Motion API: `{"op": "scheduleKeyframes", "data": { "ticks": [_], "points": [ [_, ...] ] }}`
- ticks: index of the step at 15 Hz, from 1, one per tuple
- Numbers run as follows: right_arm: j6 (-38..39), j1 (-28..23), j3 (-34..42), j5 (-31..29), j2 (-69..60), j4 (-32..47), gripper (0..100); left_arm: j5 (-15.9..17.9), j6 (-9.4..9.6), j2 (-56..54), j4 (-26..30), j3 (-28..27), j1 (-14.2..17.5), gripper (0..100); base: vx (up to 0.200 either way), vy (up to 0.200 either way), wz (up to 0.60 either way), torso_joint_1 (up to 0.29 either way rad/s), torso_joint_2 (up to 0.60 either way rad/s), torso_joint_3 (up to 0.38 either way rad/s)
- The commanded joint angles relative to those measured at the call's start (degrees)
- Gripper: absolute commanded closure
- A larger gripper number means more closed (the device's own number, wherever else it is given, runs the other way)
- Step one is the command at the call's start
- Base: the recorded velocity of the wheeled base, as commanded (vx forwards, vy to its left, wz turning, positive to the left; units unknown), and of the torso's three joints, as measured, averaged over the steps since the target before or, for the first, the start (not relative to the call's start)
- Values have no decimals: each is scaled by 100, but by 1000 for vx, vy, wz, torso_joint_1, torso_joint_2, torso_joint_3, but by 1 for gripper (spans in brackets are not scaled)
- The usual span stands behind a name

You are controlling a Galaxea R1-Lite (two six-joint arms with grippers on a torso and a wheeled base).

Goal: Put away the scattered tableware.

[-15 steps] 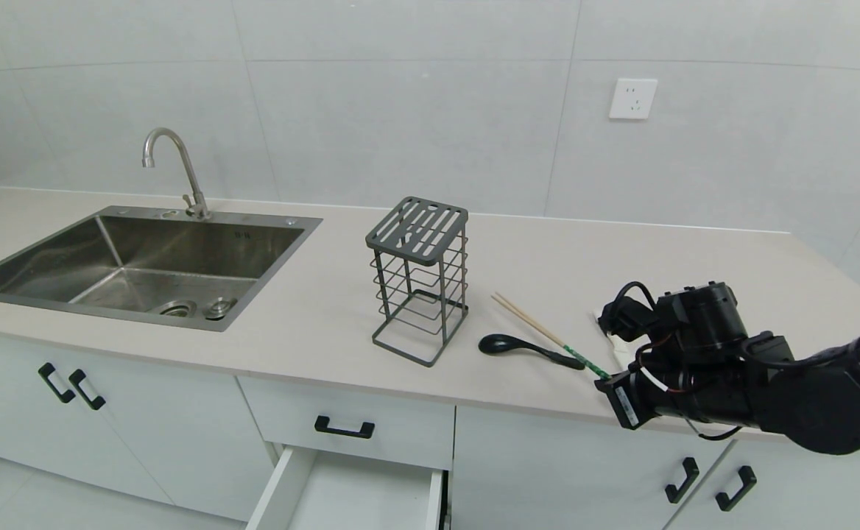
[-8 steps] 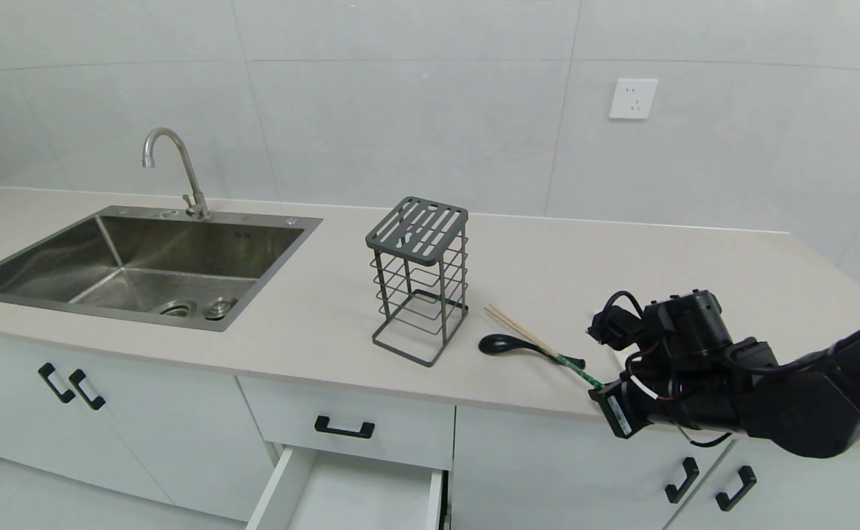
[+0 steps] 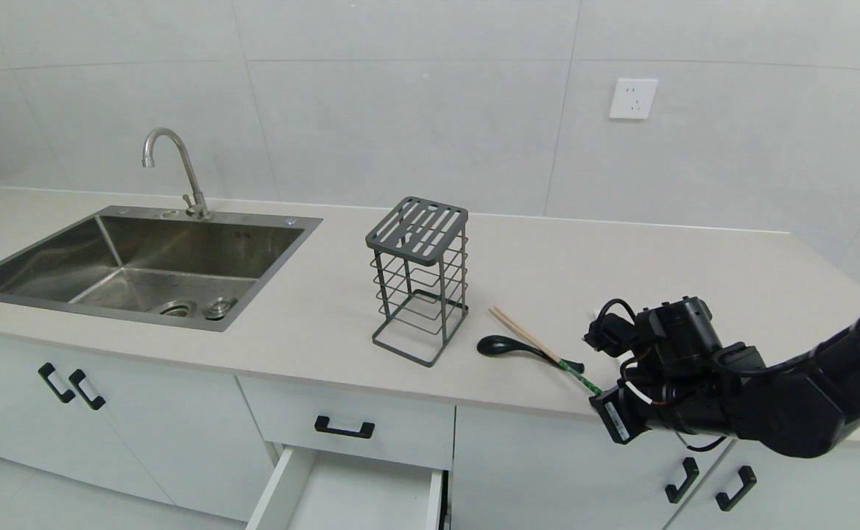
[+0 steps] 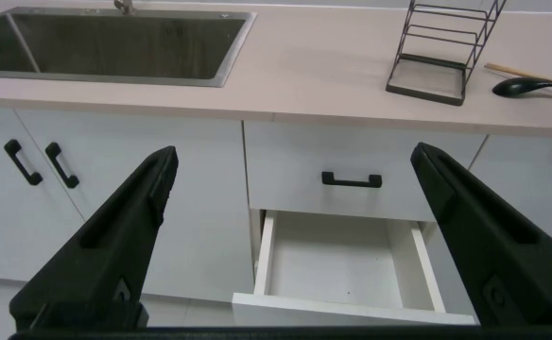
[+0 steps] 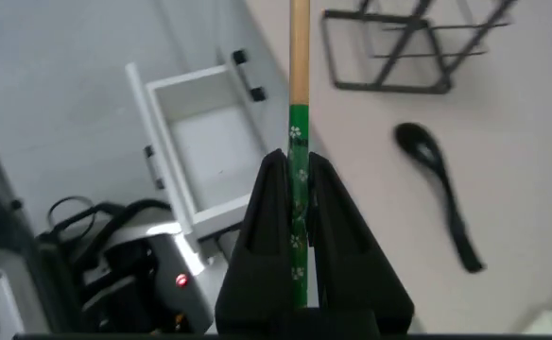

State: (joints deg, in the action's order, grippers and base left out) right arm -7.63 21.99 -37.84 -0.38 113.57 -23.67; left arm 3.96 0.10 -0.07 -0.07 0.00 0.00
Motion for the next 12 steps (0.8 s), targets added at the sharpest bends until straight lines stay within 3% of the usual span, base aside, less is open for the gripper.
{"op": "scheduleKeyframes", "data": {
  "ticks": [1,4,5,12],
  "points": [
    [-2,7,-4,3,16,12,100,-1,-1,7,-1,0,0,0,0,0,0,0,0,0],
    [-2,42,-4,3,16,21,100,-1,-1,7,-1,0,9,0,0,0,0,0,0,0],
    [-2,42,-4,3,16,21,0,-1,-1,7,-1,0,0,0,0,0,0,0,0,0],
    [-10,51,5,3,51,3,0,-1,-1,7,-1,0,0,0,0,0,0,0,0,0]
  ]
}}
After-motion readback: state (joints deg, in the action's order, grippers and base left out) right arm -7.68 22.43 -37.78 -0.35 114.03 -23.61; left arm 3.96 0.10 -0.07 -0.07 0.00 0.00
